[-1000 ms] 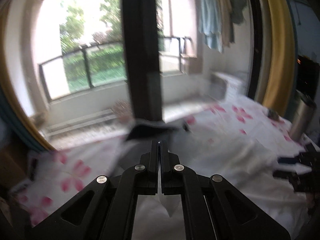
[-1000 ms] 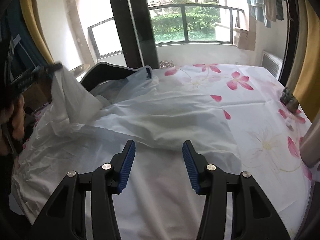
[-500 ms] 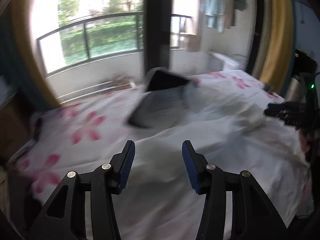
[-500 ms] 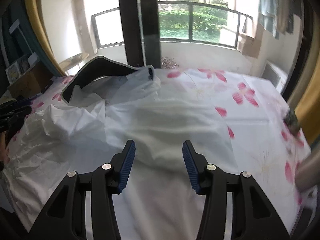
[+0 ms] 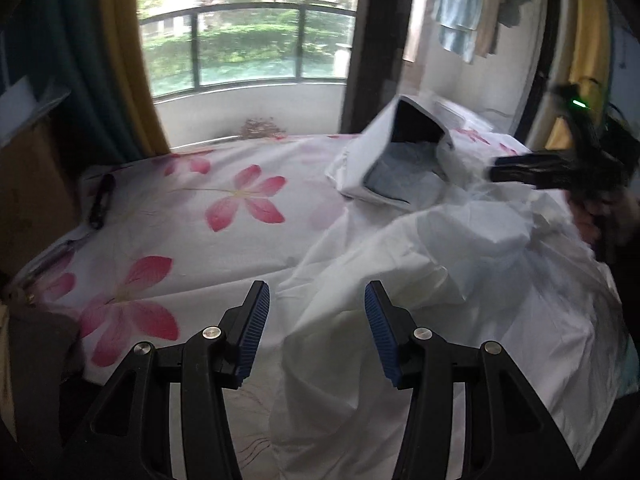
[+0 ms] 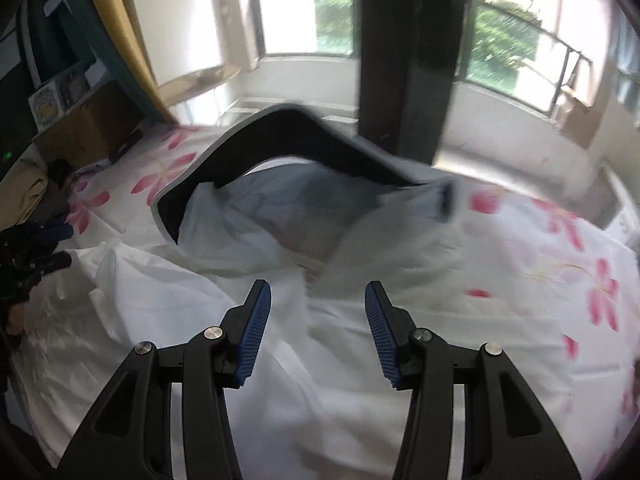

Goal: Fold large clothes

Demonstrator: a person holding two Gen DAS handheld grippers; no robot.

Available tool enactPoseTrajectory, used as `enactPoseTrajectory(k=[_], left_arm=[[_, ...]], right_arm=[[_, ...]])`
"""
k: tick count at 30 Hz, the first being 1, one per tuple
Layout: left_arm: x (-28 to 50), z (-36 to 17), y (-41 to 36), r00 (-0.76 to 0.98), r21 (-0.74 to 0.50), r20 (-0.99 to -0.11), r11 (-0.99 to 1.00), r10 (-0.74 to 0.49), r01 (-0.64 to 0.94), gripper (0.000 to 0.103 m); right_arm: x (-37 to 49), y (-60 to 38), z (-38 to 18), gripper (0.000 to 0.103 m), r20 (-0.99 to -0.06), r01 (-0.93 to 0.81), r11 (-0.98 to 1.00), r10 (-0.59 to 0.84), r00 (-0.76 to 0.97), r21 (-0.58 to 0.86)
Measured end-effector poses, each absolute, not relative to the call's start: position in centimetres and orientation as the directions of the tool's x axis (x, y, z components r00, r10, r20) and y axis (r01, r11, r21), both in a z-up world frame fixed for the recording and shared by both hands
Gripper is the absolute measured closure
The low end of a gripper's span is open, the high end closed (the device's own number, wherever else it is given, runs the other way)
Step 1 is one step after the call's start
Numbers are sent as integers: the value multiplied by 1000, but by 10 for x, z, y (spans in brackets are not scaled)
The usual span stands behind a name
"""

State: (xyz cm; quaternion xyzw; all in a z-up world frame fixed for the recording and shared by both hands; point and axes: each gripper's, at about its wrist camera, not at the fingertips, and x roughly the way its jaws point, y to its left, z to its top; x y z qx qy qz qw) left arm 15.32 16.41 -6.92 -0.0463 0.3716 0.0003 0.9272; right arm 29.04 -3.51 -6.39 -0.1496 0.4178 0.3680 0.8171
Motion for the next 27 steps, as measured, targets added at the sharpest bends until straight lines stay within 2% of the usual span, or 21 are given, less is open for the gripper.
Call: enactPoseTrajectory(k=[5,6,7,8,9,10,15,19,23,25,27], left_arm=[[157,-83,165,699,-109,-710,994,-88,14,51],[158,-85,165,692,-110,-716,994,-93,20,51],[160,-89,164,683,-108,-724,994,-97,27,51],[159,-91,163,679,-103,-728,994,-95,29,56],[160,-93,163,675,-97,-732,995,-91,29,79],[161,-95,164,668,-93,-739,995,-84,22,94],[152,-85,175,723,-70,-691,995,0,-66,99],[139,-65,184,775,-34,-621,983,122,-181,100],[127,-48,186,819,-33,-543,971,183,-239,99],[124,-46,179,821,6,-528,967,218,-253,99],[124,-51,169,806,54,-545,969,231,-241,99]], right_arm=[[297,-3,-93,57,-860,-769,634,438,262,88],[296,0,-97,64,-866,-776,624,434,250,89],[292,3,-98,86,-870,-783,620,410,272,47],[290,4,-97,101,-870,-787,617,393,299,8],[288,2,-92,101,-864,-793,609,405,298,12],[287,1,-85,101,-852,-791,611,422,309,16],[274,-11,-38,101,-764,-755,648,439,473,-96],[267,-28,17,101,-629,-704,699,491,603,-130],[260,-53,65,101,-470,-634,760,511,720,-144],[256,-70,79,101,-396,-588,796,498,772,-144],[255,-88,76,101,-374,-557,821,482,793,-123]])
